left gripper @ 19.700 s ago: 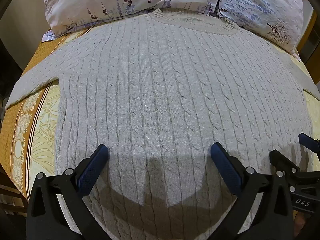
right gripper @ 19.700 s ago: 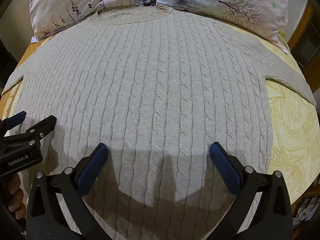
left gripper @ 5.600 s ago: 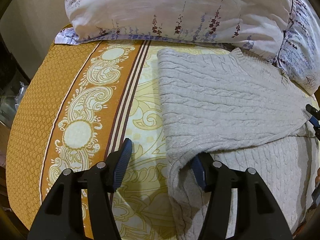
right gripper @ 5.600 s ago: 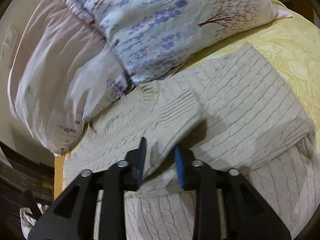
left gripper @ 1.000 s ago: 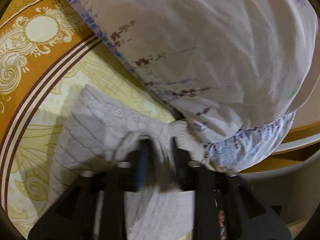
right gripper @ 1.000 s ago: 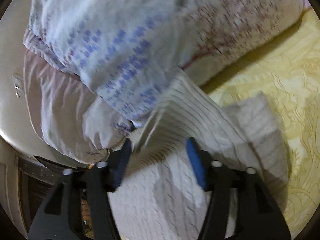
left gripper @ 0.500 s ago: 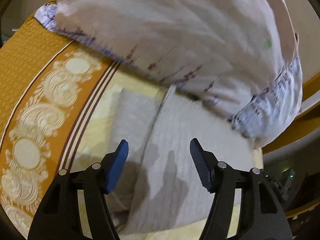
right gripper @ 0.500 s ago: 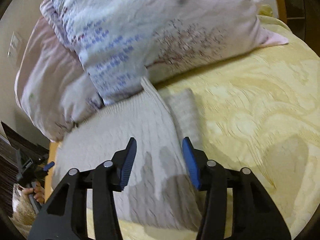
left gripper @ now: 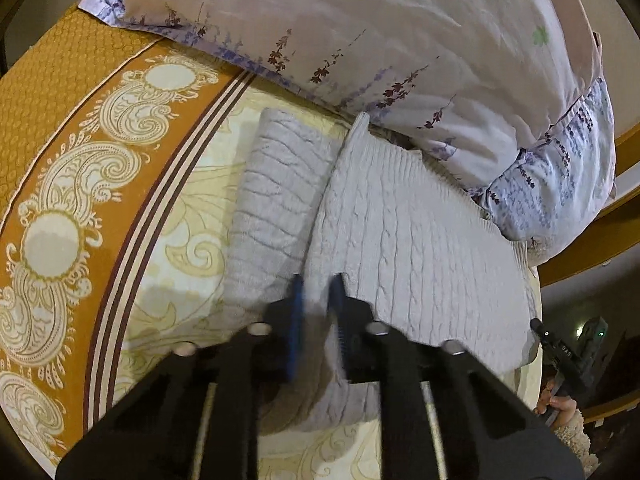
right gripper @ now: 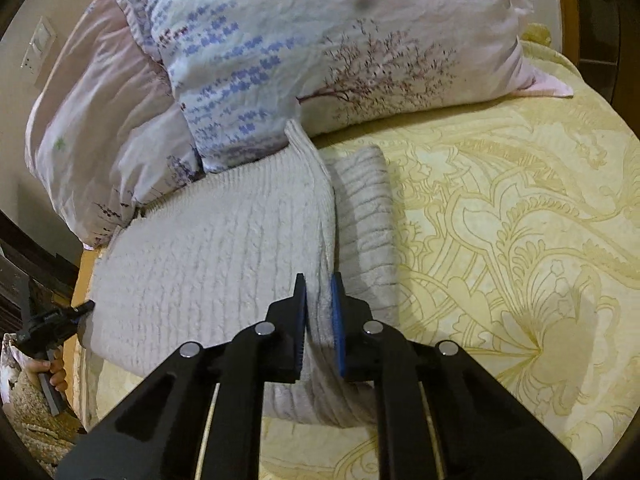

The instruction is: Fold small clothes

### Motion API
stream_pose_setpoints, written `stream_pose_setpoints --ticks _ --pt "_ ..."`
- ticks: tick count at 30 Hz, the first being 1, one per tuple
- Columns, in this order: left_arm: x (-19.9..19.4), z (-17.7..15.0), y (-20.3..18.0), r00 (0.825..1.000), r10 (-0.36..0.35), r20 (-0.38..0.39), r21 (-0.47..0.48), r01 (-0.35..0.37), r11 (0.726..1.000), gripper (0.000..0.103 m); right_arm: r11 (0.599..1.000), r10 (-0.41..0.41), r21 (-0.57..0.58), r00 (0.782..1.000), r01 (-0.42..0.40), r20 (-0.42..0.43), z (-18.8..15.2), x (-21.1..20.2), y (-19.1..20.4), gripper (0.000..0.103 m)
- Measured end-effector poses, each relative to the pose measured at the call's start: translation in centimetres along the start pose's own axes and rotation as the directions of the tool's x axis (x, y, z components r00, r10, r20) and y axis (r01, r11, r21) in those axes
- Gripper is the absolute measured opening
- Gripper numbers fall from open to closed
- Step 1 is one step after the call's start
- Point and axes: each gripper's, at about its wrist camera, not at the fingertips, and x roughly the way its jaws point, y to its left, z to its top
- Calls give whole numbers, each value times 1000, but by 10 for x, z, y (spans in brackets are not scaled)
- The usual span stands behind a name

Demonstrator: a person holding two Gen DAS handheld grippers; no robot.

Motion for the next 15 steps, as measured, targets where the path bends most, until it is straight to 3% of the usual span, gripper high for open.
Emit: stream_pose_setpoints --ticks 10,15 --pt "-26 -4 0 997 -80 -2 32 80 996 7 1000 12 19 999 -13 50 -7 -37 6 11" --pt "-20 -11 10 998 -50 -45 27 51 998 7 996 -63 66 998 65 -27 -24 -23 -10 11"
